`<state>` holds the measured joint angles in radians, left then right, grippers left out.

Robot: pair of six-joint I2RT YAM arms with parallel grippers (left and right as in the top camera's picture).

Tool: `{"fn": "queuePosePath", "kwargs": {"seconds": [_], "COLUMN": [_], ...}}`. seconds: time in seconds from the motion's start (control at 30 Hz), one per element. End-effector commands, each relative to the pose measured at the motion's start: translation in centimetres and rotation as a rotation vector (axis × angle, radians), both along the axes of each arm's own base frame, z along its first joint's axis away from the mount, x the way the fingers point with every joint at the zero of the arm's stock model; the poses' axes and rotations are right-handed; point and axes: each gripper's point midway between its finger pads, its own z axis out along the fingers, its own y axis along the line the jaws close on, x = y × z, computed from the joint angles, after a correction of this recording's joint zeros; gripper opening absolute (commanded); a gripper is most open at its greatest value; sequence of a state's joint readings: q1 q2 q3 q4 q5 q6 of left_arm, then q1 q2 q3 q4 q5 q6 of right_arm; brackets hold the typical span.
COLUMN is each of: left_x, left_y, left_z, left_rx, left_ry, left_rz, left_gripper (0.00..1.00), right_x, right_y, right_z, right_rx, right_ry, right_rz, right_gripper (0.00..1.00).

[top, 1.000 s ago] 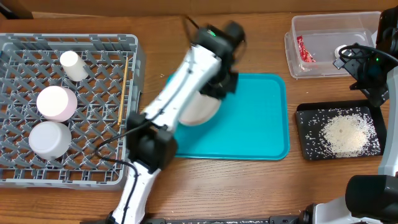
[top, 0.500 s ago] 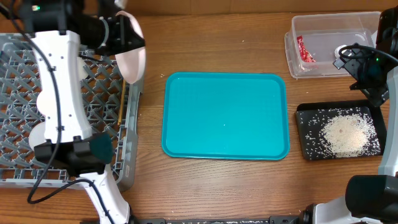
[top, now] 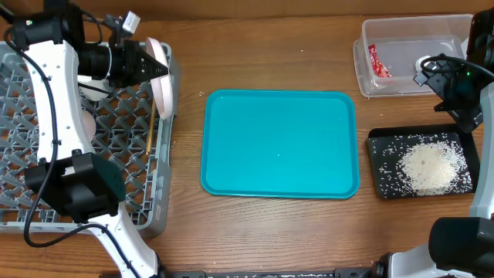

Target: Sort waste into correct bins and load items into the dishwasher

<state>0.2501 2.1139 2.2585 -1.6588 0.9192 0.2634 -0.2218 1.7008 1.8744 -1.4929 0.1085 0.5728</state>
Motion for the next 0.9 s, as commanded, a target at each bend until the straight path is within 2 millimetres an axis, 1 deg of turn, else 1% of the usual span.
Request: {"fn": "queuePosePath", "kwargs": {"seconds": [0.0, 0.17, 0.4, 0.47, 0.53, 0.73, 0.87], "left_x": [0.1, 0.0, -0.2, -0.3, -0.4, -0.6, -0.7], "left_y": [1.9, 3.0, 2.9, 2.4, 1.4, 0.0, -0.5], "left_z": [-0.9, -1.1, -1.1, -0.8, 0.0, -0.5, -1.5], "left_rx": [0.038, 0.055, 0.051, 0.031, -0.008, 0.037, 0.108], "left_ry": [0.014, 0.023, 0.031, 0.005, -0.065, -0.098, -0.108], "left_rz": [0.037, 0.059, 0.056, 0.03, -0.035, -0.112, -0.165], "left_gripper": [0.04, 0.04, 0.04, 0.04, 0.04, 0.04, 0.04], "right_x": [0.1, 0.1, 0.1, 0.1, 0.1, 0.1, 0.1], "right_y": [-0.2, -0.2, -0.2, -0.2, -0.2, -0.2, -0.2], "right_z": [0.4, 0.4, 0.4, 0.4, 0.4, 0.4, 0.4], "right_rx": [-0.008, -0.008, -0.008, -0.008, -0.008, -0.008, -0.008], "right_ry": [-0.013, -0.013, -0.013, -0.013, -0.013, -0.013, -0.013], "right_rz": [-0.007, -0.007, -0.007, -0.007, -0.007, -0.007, -0.007], "right_gripper": [1.0, 1.0, 1.0, 1.0, 0.99, 1.0, 1.0]}}
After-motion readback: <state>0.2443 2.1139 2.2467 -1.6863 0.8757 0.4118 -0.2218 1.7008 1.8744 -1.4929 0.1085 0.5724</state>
